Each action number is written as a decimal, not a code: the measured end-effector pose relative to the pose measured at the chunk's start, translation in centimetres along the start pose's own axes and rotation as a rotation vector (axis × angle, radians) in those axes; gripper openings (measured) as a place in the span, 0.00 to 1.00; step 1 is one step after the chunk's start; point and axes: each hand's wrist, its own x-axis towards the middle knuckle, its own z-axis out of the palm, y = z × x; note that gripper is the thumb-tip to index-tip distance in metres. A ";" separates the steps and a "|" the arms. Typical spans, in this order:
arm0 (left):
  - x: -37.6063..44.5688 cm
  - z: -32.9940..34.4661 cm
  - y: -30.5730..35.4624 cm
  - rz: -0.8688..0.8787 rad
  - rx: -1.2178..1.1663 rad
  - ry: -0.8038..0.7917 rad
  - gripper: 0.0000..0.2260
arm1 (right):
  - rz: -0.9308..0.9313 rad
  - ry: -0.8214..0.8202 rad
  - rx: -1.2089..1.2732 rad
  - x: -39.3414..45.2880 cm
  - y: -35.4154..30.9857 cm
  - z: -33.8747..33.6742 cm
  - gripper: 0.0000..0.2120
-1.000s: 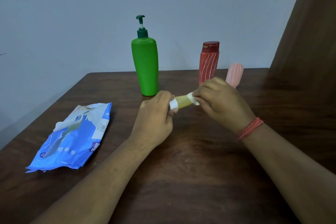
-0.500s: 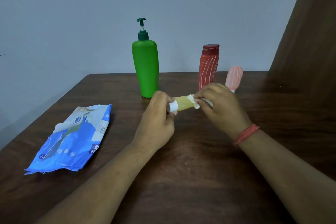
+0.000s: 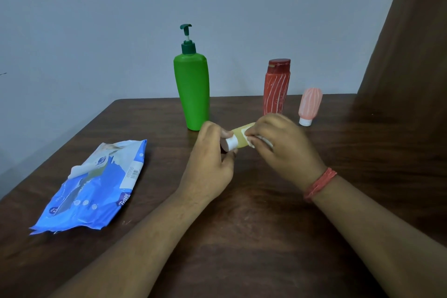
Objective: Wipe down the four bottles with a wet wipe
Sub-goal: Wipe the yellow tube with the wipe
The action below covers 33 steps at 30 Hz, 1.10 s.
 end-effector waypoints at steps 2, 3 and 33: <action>0.0 0.1 -0.3 -0.059 -0.061 -0.001 0.17 | -0.029 0.001 -0.004 0.1 -0.5 0.2 0.03; -0.1 0.1 -0.4 -0.099 -0.096 -0.006 0.16 | -0.027 0.002 -0.010 0.1 -0.5 0.2 0.03; 0.0 -0.1 0.4 -0.545 -0.676 0.031 0.06 | -0.016 0.054 0.019 0.1 -0.8 0.2 0.07</action>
